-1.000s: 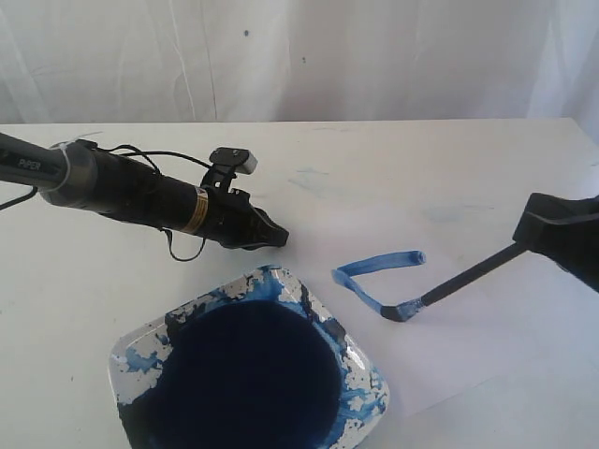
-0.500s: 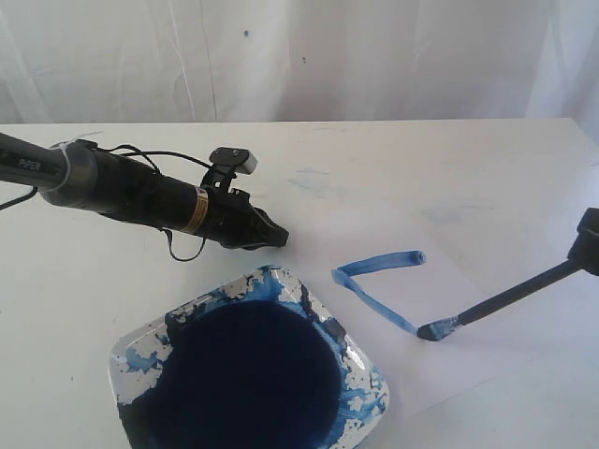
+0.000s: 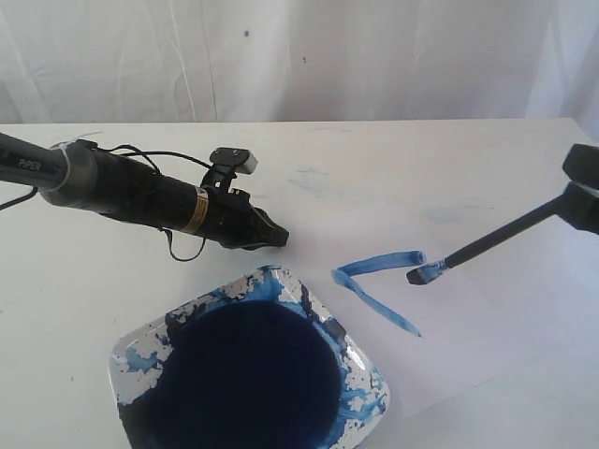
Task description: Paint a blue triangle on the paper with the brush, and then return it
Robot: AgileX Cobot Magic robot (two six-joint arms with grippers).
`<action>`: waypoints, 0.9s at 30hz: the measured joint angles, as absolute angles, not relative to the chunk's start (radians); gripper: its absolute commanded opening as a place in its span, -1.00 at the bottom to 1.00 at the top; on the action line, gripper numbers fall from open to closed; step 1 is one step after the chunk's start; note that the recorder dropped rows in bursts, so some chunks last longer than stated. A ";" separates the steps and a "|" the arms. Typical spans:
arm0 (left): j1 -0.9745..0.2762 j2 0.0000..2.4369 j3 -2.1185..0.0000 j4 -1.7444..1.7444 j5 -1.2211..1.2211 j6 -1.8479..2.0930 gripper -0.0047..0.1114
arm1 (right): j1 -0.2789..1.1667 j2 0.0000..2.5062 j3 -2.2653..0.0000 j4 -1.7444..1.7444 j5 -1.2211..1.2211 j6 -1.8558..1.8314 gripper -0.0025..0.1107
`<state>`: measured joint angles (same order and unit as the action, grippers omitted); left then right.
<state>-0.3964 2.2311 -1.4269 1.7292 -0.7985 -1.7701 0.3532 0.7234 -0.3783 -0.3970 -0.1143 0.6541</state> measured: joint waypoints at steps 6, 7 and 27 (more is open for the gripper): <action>-0.396 2.231 -1.427 1.729 -0.799 -1.770 -0.92 | 0.335 0.931 -0.450 -0.381 -0.212 0.557 -0.96; -0.396 2.231 -1.427 1.729 -0.799 -1.770 -0.92 | 0.328 0.959 -0.460 -0.372 -0.221 0.538 -0.96; -0.396 2.231 -1.427 1.729 -0.799 -1.770 -0.92 | 0.261 1.232 -0.564 -0.244 -0.345 0.348 -0.96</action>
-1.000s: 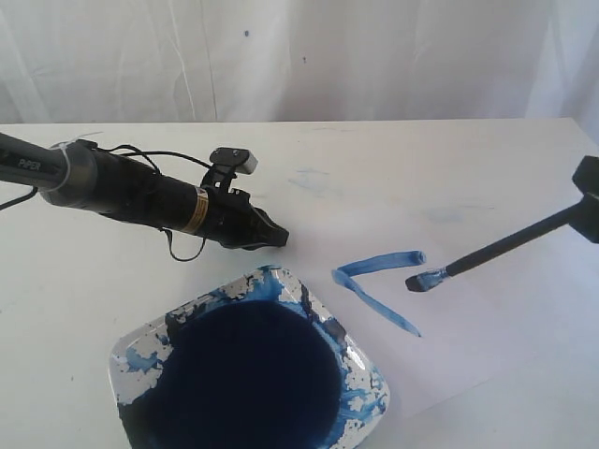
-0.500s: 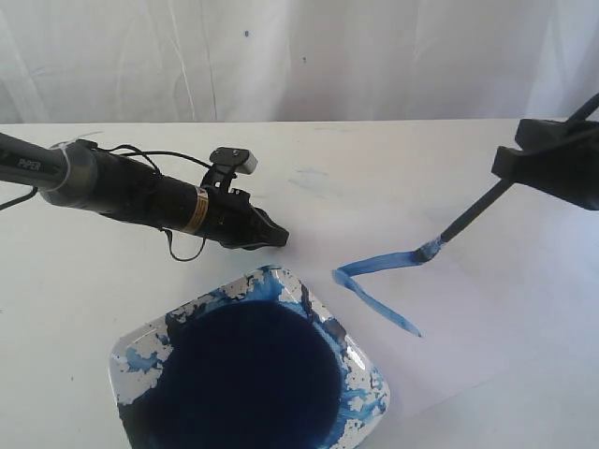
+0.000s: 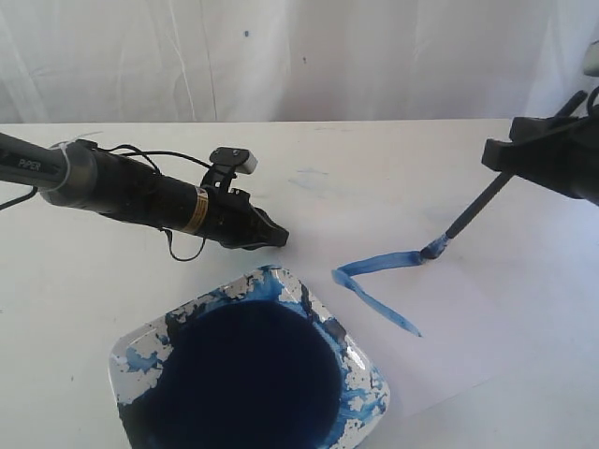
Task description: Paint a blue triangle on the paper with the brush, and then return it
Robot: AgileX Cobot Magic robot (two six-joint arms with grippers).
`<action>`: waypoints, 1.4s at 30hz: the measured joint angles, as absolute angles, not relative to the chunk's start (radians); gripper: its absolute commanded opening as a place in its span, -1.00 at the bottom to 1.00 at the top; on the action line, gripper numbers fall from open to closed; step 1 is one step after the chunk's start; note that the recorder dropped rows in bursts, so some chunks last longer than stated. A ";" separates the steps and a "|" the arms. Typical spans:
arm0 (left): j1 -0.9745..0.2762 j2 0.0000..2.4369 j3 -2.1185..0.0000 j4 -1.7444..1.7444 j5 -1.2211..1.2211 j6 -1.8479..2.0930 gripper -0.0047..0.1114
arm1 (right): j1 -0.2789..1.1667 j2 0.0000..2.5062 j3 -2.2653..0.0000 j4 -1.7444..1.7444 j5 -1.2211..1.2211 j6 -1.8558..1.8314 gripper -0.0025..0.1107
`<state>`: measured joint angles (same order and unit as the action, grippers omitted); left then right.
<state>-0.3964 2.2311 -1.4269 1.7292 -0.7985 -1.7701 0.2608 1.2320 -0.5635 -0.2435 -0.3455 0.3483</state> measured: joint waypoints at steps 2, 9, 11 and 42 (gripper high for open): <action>-0.396 2.231 -1.427 1.729 -0.799 -1.770 -0.92 | 0.261 1.232 -0.564 -0.244 -0.338 0.348 -0.96; -0.396 2.231 -1.427 1.729 -0.799 -1.770 -0.92 | 0.261 1.230 -0.565 -0.351 -0.293 0.515 -0.96; -0.396 2.231 -1.427 1.729 -0.799 -1.770 -0.92 | 0.261 1.211 -0.565 -0.402 -0.268 0.581 -0.96; -0.396 2.231 -1.427 1.729 -0.799 -1.770 -0.92 | 0.414 1.055 -0.571 -0.435 0.102 0.636 -0.96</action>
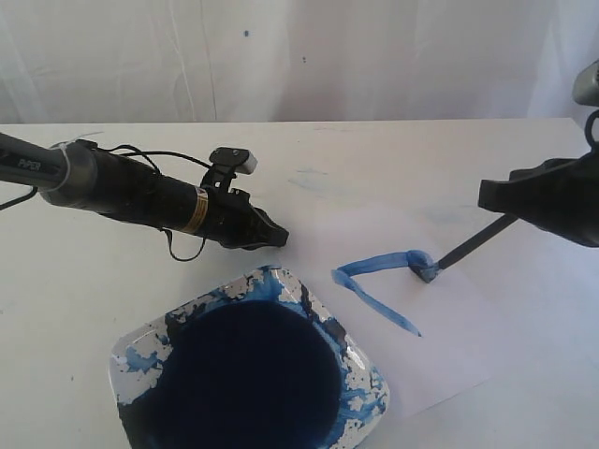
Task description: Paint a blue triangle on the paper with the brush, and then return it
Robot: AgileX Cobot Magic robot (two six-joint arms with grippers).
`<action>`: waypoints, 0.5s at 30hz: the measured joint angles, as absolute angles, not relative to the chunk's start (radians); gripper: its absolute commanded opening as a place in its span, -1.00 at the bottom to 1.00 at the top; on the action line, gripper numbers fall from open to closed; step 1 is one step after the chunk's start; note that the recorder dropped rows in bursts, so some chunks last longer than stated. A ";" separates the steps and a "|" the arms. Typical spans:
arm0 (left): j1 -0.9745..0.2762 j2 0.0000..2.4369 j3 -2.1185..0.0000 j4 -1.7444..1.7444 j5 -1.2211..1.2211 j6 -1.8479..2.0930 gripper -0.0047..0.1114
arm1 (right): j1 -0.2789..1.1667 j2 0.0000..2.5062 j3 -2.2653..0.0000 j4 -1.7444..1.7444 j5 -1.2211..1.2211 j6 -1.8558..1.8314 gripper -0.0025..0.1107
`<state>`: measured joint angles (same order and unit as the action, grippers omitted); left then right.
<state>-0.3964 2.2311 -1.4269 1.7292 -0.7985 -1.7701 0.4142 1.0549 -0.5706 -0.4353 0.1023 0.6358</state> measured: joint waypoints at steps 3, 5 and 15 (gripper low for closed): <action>-0.396 2.231 -1.427 1.729 -0.799 -1.770 -0.92 | 0.432 1.050 -0.573 -0.424 0.115 0.636 -0.96; -0.396 2.231 -1.427 1.729 -0.799 -1.770 -0.92 | 0.442 1.050 -0.573 -0.420 0.121 0.636 -0.96; -0.396 2.231 -1.427 1.729 -0.799 -1.770 -0.92 | 0.460 1.045 -0.576 -0.393 0.155 0.626 -0.96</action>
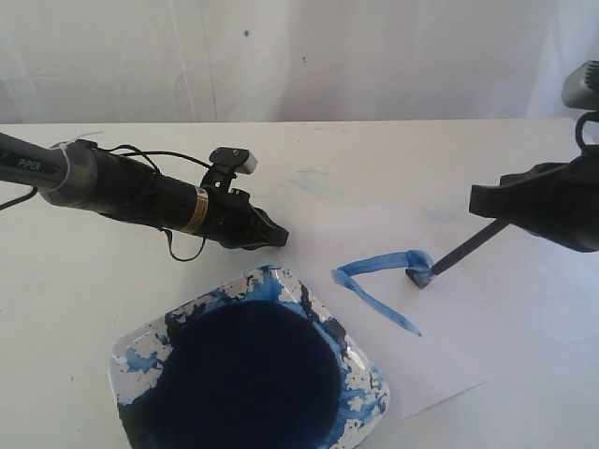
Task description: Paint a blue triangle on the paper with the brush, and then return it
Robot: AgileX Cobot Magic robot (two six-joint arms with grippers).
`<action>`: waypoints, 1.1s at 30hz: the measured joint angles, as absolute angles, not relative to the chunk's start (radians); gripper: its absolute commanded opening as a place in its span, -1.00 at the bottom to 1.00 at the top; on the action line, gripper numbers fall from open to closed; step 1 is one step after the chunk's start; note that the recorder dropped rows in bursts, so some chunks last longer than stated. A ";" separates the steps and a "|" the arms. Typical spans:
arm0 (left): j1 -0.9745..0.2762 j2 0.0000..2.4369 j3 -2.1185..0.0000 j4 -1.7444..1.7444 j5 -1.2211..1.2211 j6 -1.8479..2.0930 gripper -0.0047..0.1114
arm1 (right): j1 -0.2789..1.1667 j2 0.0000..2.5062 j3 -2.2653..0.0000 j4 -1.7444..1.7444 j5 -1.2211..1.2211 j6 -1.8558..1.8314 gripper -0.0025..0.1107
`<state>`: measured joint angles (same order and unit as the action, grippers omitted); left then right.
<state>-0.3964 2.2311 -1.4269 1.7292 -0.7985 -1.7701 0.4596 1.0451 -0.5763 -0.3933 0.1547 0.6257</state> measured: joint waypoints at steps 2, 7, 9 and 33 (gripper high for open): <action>-0.396 2.231 -1.427 1.729 -0.799 -1.770 -0.92 | 0.460 1.043 -0.576 -0.389 0.157 0.626 -0.96; -0.396 2.231 -1.427 1.729 -0.799 -1.770 -0.92 | 0.460 1.037 -0.576 -0.382 0.163 0.626 -0.96; -0.396 2.231 -1.427 1.729 -0.799 -1.770 -0.92 | 0.460 1.030 -0.576 -0.382 0.170 0.626 -0.96; -0.396 2.231 -1.427 1.729 -0.799 -1.770 -0.92 | 0.469 0.909 -0.576 -0.288 0.339 0.538 -0.96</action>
<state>-0.3964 2.2311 -1.4269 1.7292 -0.7985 -1.7701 0.4686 0.9090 -0.5763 -0.2880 0.3390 0.5381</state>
